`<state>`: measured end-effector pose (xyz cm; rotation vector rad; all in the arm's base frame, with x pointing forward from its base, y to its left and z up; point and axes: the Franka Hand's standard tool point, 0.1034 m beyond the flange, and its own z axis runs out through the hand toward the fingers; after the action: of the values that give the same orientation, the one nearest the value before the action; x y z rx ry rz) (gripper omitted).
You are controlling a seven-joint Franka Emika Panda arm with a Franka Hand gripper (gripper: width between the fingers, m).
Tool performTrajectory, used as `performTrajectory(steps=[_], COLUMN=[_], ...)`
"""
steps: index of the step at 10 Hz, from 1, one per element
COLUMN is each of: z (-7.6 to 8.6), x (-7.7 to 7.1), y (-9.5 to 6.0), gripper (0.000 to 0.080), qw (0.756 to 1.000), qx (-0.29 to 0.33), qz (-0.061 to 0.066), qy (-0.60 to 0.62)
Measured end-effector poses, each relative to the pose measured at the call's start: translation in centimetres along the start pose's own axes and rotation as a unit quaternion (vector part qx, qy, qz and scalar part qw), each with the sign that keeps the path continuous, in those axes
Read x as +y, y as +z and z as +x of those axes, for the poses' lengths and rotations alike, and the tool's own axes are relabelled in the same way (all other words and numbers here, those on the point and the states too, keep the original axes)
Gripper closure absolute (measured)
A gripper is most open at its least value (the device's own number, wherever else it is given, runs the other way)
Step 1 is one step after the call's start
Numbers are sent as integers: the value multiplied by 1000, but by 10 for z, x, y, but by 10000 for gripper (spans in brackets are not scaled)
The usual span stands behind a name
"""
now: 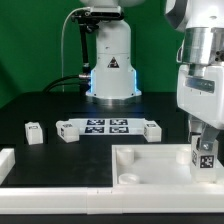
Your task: Assemble one leg
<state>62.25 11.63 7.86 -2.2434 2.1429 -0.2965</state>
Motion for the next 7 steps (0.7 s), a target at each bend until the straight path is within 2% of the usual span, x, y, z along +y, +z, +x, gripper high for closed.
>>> performTrajectory(steps=[1,2,3,4,6,7], z=[0,0,-3,-8,-15,-16], x=[0,0,-2,0,0,-3], y=[0,0,0,1,0,-1], gripper=[262,174,174,155,150,150], qw=[1000,1000,999,996,978,965], qx=[0,0,0,1,3,5], qz=[0,0,18,26,32,39], qy=[-2,-26,-32,-90,-205,-260])
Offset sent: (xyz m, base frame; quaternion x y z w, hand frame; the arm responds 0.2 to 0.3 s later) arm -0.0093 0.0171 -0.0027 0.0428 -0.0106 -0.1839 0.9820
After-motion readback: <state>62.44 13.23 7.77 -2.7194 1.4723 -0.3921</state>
